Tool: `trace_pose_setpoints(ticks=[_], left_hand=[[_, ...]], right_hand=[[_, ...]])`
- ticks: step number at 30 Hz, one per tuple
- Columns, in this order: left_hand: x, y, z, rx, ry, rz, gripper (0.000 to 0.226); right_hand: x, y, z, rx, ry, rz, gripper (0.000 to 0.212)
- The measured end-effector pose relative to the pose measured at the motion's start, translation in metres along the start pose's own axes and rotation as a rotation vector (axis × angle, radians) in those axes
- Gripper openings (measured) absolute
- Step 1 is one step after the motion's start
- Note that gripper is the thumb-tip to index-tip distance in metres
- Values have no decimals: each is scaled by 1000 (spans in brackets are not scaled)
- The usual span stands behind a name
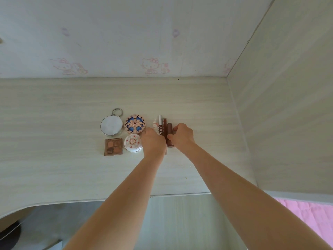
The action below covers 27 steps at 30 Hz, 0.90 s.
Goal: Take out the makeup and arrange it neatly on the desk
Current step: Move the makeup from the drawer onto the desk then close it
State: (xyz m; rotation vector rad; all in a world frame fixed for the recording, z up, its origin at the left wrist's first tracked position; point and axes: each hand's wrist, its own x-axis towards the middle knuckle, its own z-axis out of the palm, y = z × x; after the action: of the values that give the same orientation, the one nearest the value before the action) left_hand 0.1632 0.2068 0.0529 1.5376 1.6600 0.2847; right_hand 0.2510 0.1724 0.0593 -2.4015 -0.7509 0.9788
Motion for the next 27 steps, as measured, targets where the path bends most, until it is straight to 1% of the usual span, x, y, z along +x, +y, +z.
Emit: trace_pose_setpoints(ticks=[2, 7, 10, 14, 17, 20, 23, 27], left_hand=[[-1, 0, 1, 56, 0, 30, 26], [-10, 0, 0, 95, -12, 83, 33], [-17, -6, -2, 145, -37, 149, 36], [-26, -14, -7, 216, -39, 214, 34], [-40, -21, -11, 228, -34, 278, 36], [-59, -33, -17, 268, -4, 364, 36], [-83, -52, -25, 326, 4, 469, 42], [-123, -87, -34, 362, 24, 636, 45]], right_hand=[[-1, 2, 0, 2, 5, -8, 24], [-5, 4, -2, -21, -21, -70, 20], [-11, 9, -6, -33, -36, -111, 22], [-21, 21, -10, -23, -61, -148, 25], [-36, 33, -15, -94, -71, -224, 30], [-58, 51, -19, -194, -70, -340, 36], [-87, 70, -19, -257, -44, -411, 37], [-134, 102, -16, -317, -12, -507, 37]])
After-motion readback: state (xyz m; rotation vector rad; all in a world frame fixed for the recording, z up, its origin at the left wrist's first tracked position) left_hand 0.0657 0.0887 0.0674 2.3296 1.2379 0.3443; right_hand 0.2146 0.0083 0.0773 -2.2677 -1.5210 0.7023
